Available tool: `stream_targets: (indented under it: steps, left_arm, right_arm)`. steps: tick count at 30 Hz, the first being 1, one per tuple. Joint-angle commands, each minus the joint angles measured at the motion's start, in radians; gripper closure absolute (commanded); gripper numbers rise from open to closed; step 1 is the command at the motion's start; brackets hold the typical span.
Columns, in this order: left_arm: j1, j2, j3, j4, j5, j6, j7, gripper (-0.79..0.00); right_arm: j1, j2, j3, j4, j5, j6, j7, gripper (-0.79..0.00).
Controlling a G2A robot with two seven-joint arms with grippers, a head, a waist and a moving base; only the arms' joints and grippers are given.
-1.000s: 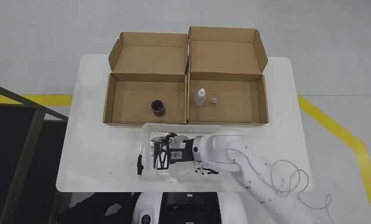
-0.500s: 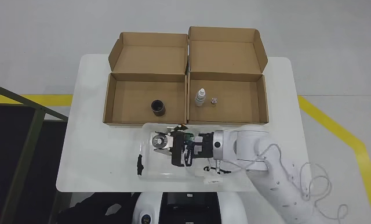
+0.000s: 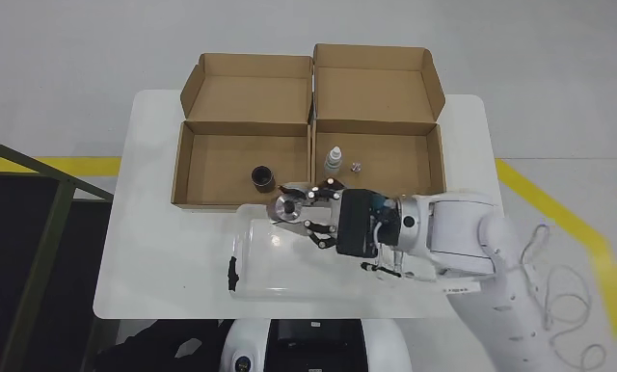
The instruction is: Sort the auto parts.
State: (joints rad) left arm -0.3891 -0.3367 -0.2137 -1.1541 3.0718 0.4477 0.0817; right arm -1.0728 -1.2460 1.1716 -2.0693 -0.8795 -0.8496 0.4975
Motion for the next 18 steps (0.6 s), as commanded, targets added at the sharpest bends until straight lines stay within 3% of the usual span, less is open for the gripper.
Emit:
stream_targets:
  steps: [1, 18]
  left_arm:
    - [0.0, 0.0, 0.0, 0.0, 0.0, 0.0, 0.0, -0.785]
    - [0.0, 0.0, 0.0, 0.0, 0.0, 0.0, 0.0, -0.785]
  right_arm:
    - [0.0, 0.004, 0.021, -0.005, 0.027, 0.004, -0.005, 0.0]
    - [-0.006, 0.031, 0.118, -0.053, 0.155, -0.014, -0.057, 0.0]
